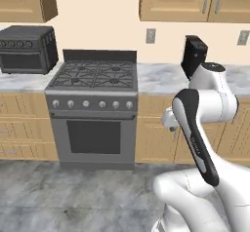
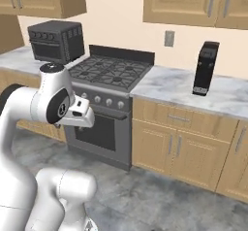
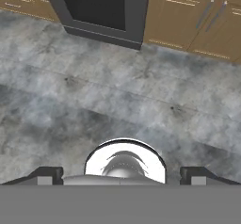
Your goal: Navigate to the range hood.
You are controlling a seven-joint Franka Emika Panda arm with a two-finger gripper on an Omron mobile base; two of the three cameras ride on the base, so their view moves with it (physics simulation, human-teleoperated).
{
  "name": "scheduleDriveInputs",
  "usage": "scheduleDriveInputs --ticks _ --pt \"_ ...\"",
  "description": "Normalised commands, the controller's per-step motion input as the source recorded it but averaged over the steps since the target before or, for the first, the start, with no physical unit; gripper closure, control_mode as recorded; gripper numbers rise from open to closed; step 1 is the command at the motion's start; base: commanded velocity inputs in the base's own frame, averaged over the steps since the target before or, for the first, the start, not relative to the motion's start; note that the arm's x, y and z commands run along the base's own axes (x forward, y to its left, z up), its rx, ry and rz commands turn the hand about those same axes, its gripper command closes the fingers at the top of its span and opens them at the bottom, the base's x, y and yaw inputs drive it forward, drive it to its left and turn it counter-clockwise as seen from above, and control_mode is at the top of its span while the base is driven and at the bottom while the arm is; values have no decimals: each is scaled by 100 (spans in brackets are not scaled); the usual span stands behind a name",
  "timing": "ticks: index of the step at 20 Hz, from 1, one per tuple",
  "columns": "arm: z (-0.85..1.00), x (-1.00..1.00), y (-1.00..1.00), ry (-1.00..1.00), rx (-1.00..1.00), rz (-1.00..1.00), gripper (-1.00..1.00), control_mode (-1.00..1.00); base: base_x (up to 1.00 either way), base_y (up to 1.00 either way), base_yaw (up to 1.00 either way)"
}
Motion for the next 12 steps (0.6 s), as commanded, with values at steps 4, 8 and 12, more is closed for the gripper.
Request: scheduleDriveInputs --ticks 4,8,12 --pt "0 0 0 0 0 0 -100 100 66 92 -29" --pt "0 0 0 0 0 0 -100 100 69 86 -28" --pt "0 0 0 0 0 0 -100 100 69 73 -26"
